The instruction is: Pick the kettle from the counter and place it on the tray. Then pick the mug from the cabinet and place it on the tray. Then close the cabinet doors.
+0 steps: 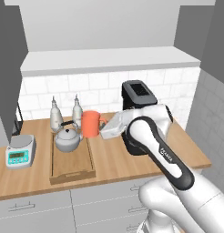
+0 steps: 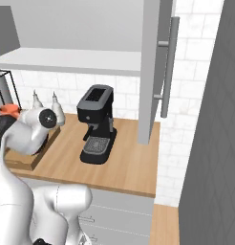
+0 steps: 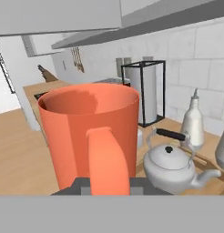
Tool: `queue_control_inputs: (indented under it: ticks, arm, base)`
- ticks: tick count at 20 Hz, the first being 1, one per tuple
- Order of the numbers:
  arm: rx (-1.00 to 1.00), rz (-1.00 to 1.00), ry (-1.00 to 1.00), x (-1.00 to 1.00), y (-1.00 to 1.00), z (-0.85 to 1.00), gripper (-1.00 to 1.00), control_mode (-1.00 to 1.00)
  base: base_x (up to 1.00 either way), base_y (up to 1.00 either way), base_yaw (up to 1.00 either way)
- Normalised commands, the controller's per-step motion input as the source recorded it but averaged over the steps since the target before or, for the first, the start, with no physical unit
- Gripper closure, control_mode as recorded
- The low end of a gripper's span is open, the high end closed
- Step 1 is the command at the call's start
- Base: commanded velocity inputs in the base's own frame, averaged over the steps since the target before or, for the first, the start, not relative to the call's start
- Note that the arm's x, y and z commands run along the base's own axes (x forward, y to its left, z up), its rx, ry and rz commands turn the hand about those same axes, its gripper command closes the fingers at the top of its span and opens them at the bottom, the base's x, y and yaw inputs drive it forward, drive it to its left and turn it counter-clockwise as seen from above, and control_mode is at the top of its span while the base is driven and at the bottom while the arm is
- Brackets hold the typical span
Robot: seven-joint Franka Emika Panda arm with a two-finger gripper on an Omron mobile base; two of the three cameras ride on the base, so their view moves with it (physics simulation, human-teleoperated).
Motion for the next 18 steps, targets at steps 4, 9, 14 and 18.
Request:
queue_control_inputs:
  ticks: [4,9,14,18]
  arm:
    - [0.01,0.05,0.04,0.23,0.0,-0.59,1.0,-1.0]
    - [0.0,0.07,0.01,0.3,0.12,-0.56,1.0,-1.0]
    - [0.0,0.09,0.0,0.22,0.26,-0.46,1.0,-1.0]
    - [0.0,0.09,0.0,0.15,0.14,-0.27,1.0,-1.0]
  base:
    - [0.0,0.0,0.0]
    - [0.0,0.0,0.0]
    - [0.0,0.0,0.0]
    - [0.0,0.0,0.0]
